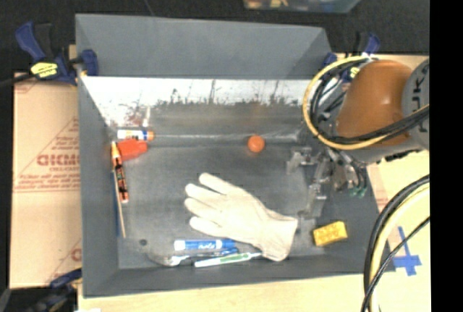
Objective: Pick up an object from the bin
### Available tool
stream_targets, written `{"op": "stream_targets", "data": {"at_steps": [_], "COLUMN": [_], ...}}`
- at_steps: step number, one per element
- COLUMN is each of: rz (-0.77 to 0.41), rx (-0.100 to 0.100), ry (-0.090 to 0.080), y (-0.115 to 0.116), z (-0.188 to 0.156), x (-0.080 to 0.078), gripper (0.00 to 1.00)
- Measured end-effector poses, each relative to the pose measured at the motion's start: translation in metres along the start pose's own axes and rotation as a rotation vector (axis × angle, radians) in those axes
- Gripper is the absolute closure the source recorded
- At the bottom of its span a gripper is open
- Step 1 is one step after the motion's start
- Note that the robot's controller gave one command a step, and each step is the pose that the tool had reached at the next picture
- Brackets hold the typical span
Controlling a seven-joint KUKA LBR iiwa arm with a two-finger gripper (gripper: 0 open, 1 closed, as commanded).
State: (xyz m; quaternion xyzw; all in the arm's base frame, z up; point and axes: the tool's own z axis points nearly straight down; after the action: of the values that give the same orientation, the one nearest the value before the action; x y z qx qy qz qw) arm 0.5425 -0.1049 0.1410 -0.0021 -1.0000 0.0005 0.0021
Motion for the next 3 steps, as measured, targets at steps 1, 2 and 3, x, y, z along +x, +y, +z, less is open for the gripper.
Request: {"op": "stream_targets", "data": {"at_steps": [1,2,3], "rz": [-0.005,0.018,-0.015], "rx": [0.001,-0.001,0.005], "ry": [-0.008,-0.009,-0.024], "y": [0.000,0.066,0.075], "z": [-0.005,0.070,0.013], "x": [-0.002,0.036,0.050], "gripper": [0.00,0.00,0.00]}}
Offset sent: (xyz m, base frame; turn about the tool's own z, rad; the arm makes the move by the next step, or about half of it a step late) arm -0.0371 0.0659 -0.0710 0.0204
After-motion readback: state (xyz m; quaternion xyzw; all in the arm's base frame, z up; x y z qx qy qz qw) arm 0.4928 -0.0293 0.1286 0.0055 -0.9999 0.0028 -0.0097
